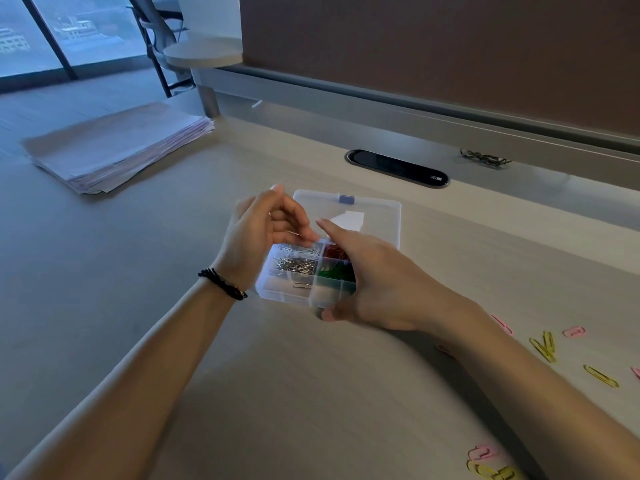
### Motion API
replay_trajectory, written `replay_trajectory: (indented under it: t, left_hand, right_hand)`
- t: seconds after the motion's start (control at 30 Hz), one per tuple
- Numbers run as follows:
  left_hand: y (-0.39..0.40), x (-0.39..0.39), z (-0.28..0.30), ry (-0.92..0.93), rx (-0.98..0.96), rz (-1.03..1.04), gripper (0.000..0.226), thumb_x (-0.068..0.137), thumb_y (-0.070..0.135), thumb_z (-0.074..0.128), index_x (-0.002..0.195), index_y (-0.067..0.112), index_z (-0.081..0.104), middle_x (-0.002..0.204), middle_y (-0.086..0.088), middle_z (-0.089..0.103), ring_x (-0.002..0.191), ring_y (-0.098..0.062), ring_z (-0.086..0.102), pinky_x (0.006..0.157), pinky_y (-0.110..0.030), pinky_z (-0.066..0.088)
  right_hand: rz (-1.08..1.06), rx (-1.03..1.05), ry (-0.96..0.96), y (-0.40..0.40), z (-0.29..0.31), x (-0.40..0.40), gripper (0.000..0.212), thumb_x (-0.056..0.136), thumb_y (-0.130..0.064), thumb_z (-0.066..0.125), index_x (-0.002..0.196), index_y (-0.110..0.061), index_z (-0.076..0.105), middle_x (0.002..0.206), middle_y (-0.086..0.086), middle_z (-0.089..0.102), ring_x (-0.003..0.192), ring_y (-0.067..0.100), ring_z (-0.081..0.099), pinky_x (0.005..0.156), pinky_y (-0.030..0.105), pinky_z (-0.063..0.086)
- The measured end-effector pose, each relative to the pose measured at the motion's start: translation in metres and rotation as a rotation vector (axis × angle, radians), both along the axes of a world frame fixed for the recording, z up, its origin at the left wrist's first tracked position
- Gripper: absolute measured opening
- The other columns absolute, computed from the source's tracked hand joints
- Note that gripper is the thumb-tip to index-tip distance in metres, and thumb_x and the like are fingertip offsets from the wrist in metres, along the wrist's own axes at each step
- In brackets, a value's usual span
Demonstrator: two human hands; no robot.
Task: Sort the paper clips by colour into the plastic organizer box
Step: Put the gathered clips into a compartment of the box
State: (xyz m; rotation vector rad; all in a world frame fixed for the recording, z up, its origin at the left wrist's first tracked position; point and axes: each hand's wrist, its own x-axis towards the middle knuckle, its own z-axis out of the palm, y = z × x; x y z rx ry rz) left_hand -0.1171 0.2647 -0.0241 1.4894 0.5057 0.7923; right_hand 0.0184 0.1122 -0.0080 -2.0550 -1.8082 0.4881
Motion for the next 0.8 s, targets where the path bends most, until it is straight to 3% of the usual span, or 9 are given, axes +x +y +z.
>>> replay_trajectory:
  t: [0.07, 0.1, 0.17, 0.27, 0.33, 0.43, 0.5, 0.6, 0.8]
  left_hand:
    - [0.000, -0.001, -0.005, 0.045, 0.215, 0.203, 0.035, 0.095, 0.024, 0.046, 0.075, 0.004, 0.066, 0.061, -0.016, 0.056, 0.056, -0.028, 0.054, 0.053, -0.034, 0.045]
    - [0.000, -0.002, -0.008, 0.110, 0.346, 0.260, 0.027, 0.091, 0.023, 0.049, 0.078, 0.008, 0.067, 0.060, -0.015, 0.053, 0.054, -0.025, 0.048, 0.053, -0.035, 0.040]
    - [-0.003, -0.005, -0.012, 0.281, 0.523, 0.270, 0.012, 0.086, 0.022, 0.055, 0.086, 0.020, 0.067, 0.061, -0.010, 0.052, 0.054, -0.018, 0.046, 0.056, -0.034, 0.039]
    - [-0.011, -0.005, -0.018, 0.458, 0.624, 0.246, 0.019, 0.082, 0.017, 0.061, 0.096, 0.030, 0.063, 0.058, 0.002, 0.047, 0.054, -0.009, 0.045, 0.055, -0.028, 0.038]
    - [-0.014, -0.006, -0.019, 0.500, 0.687, 0.237, 0.027, 0.077, 0.011, 0.060, 0.097, 0.030, 0.062, 0.057, 0.005, 0.046, 0.056, -0.009, 0.047, 0.055, -0.024, 0.035]
    - [-0.011, -0.008, -0.018, 0.461, 0.576, 0.204, 0.035, 0.074, -0.001, 0.059, 0.097, 0.026, 0.064, 0.057, -0.001, 0.050, 0.052, -0.008, 0.044, 0.054, -0.017, 0.035]
    - [-0.009, -0.009, -0.016, 0.434, 0.515, 0.170, 0.036, 0.075, -0.003, 0.058, 0.097, 0.025, 0.065, 0.059, -0.004, 0.055, 0.051, -0.007, 0.045, 0.054, -0.015, 0.037]
    - [-0.010, -0.009, -0.015, 0.449, 0.548, 0.166, 0.034, 0.075, -0.001, 0.058, 0.095, 0.025, 0.066, 0.054, 0.007, 0.048, 0.052, -0.005, 0.045, 0.054, -0.011, 0.035]
    - [-0.013, -0.009, -0.018, 0.462, 0.596, 0.169, 0.033, 0.075, 0.002, 0.056, 0.094, 0.027, 0.065, 0.056, 0.006, 0.046, 0.055, -0.007, 0.047, 0.055, -0.013, 0.035]
  right_hand:
    - [0.000, 0.037, -0.077, -0.006, 0.003, 0.000, 0.105, 0.069, -0.043, 0.085, 0.155, -0.034, 0.025, 0.152, -0.007, 0.035, 0.145, 0.015, 0.021, 0.116, 0.033, 0.026]
    - [0.017, 0.110, -0.136, -0.008, 0.003, -0.002, 0.088, 0.071, -0.041, 0.082, 0.148, -0.034, 0.040, 0.151, -0.005, 0.036, 0.146, 0.017, 0.020, 0.117, 0.035, 0.026]
    - [0.053, 0.244, -0.236, -0.011, 0.003, -0.012, 0.048, 0.072, -0.033, 0.076, 0.119, -0.031, 0.068, 0.134, 0.000, 0.047, 0.134, 0.022, 0.035, 0.109, 0.033, 0.032]
    - [0.036, 0.246, -0.427, -0.010, -0.001, -0.029, 0.020, 0.067, -0.025, 0.067, 0.084, -0.017, 0.076, 0.110, 0.005, 0.053, 0.114, 0.029, 0.045, 0.099, 0.033, 0.031]
    - [0.005, 0.237, -0.498, -0.008, -0.004, -0.033, 0.018, 0.063, -0.022, 0.065, 0.074, -0.012, 0.074, 0.102, 0.009, 0.054, 0.109, 0.033, 0.048, 0.102, 0.039, 0.033]
    - [-0.043, 0.211, -0.511, -0.007, -0.006, -0.037, 0.018, 0.063, -0.020, 0.065, 0.074, -0.008, 0.074, 0.098, 0.010, 0.054, 0.105, 0.035, 0.048, 0.104, 0.043, 0.036]
    - [-0.070, 0.197, -0.473, -0.007, -0.006, -0.040, 0.017, 0.065, -0.018, 0.064, 0.076, -0.009, 0.074, 0.096, 0.009, 0.053, 0.102, 0.034, 0.048, 0.100, 0.041, 0.037]
    - [-0.091, 0.146, -0.408, -0.005, -0.004, -0.040, 0.017, 0.068, -0.016, 0.064, 0.081, -0.012, 0.074, 0.099, 0.006, 0.052, 0.102, 0.030, 0.046, 0.094, 0.036, 0.036]
    - [-0.076, 0.072, -0.333, 0.001, 0.001, -0.039, 0.018, 0.073, -0.020, 0.065, 0.089, -0.016, 0.070, 0.108, 0.001, 0.046, 0.112, 0.023, 0.037, 0.095, 0.031, 0.036]
